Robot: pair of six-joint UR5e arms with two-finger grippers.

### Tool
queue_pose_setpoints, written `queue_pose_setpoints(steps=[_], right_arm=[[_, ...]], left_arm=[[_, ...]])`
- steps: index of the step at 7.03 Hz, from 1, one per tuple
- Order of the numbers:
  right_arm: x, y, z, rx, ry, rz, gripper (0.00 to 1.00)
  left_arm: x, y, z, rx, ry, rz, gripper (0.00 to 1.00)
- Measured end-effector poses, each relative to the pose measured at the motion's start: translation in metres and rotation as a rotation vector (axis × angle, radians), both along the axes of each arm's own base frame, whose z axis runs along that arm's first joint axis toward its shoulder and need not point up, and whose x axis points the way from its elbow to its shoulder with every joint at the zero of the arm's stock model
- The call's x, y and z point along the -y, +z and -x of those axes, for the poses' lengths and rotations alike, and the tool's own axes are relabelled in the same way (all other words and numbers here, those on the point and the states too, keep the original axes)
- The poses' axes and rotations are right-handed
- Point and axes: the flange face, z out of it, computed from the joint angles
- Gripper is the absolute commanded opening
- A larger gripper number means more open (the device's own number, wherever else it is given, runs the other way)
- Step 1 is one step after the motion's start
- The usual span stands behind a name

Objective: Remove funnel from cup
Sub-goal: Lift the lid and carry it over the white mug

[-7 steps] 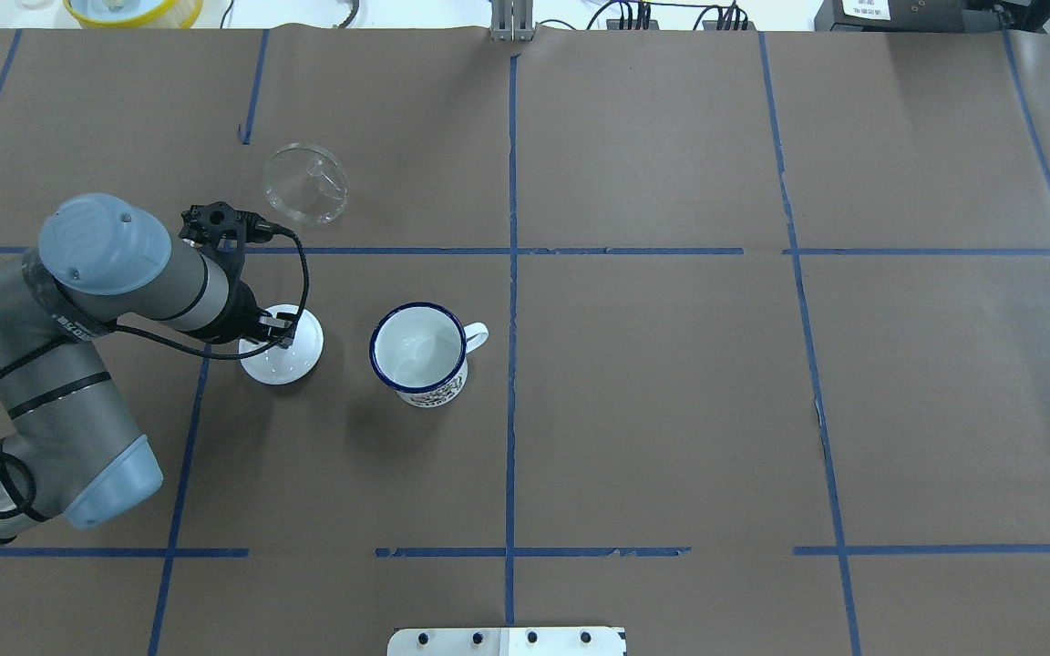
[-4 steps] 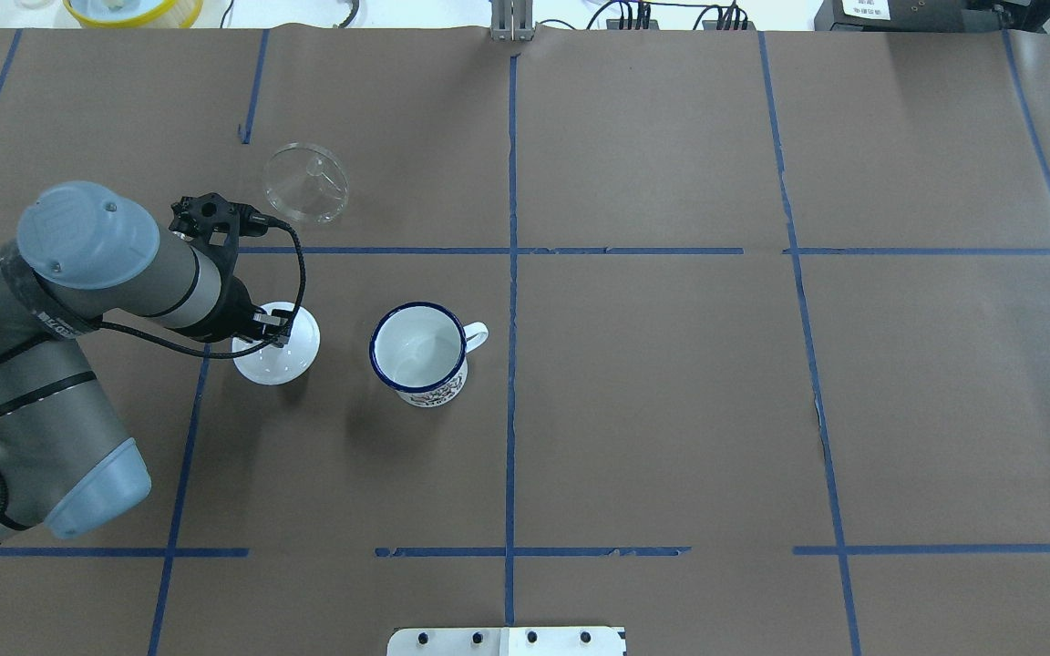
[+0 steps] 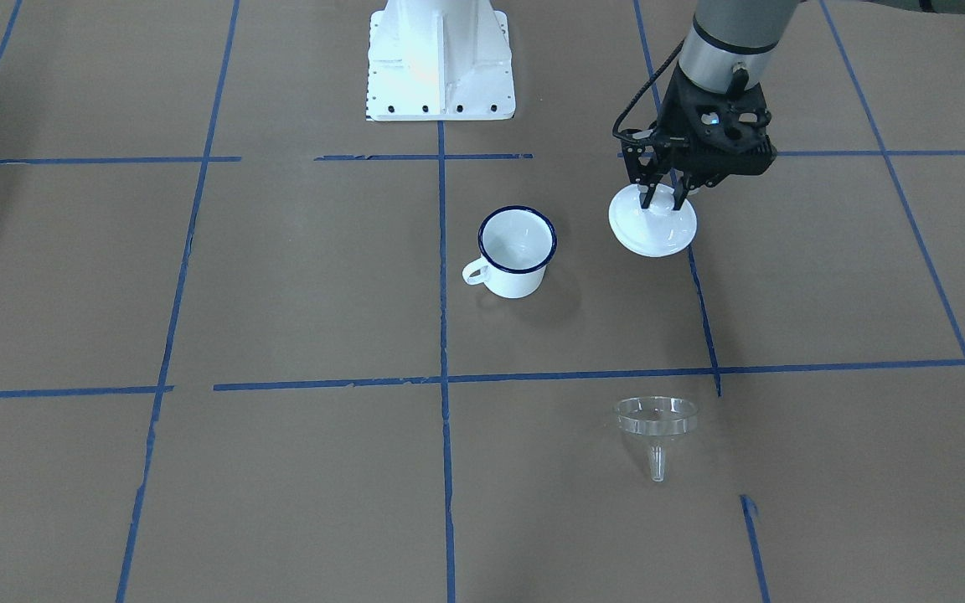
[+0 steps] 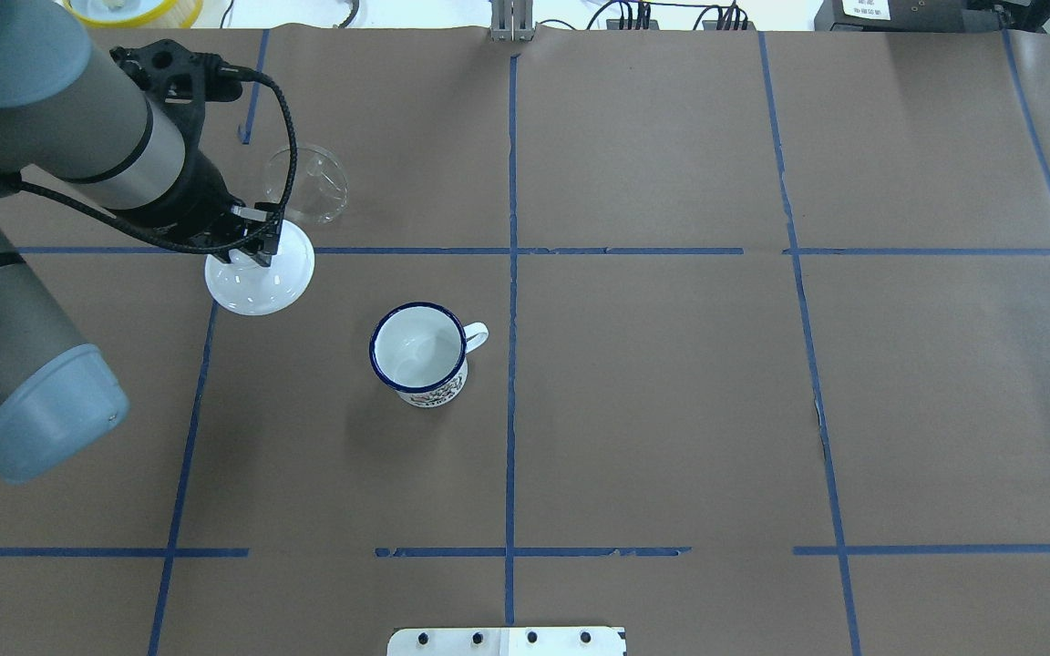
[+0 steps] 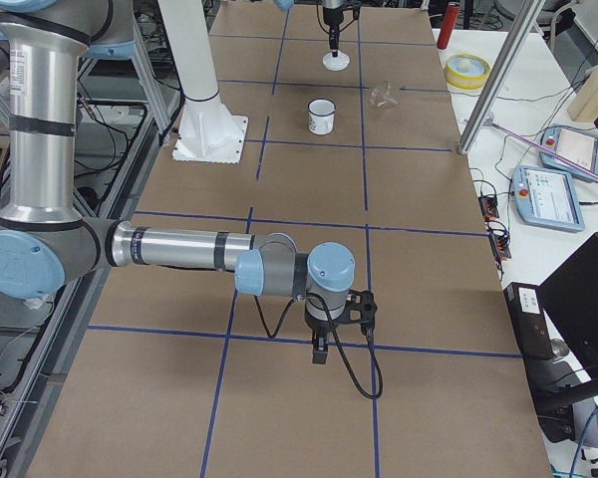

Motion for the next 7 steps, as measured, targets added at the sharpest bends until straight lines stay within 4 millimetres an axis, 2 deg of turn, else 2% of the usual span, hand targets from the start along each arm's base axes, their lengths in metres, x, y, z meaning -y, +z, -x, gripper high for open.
queue_pose_setpoints(steps=[2, 3, 5, 7], right_arm=[[0.000, 0.000, 0.000, 0.000, 0.000, 0.000, 1.00], [0.000, 0.000, 0.000, 0.000, 0.000, -0.001, 1.00], [0.000, 0.000, 0.000, 0.000, 0.000, -0.001, 1.00], [0.000, 0.000, 0.000, 0.000, 0.000, 0.000, 1.00]], left_arm=[[0.009, -0.034, -0.026, -0.026, -0.011, 0.038, 0.00], [0.006, -0.041, -0.051, -0.026, 0.000, 0.065, 0.00], [-0.014, -0.045, -0.103, -0.023, 0.013, 0.117, 0.00], [-0.021, -0.040, -0.152, -0.011, 0.008, 0.123, 0.00]])
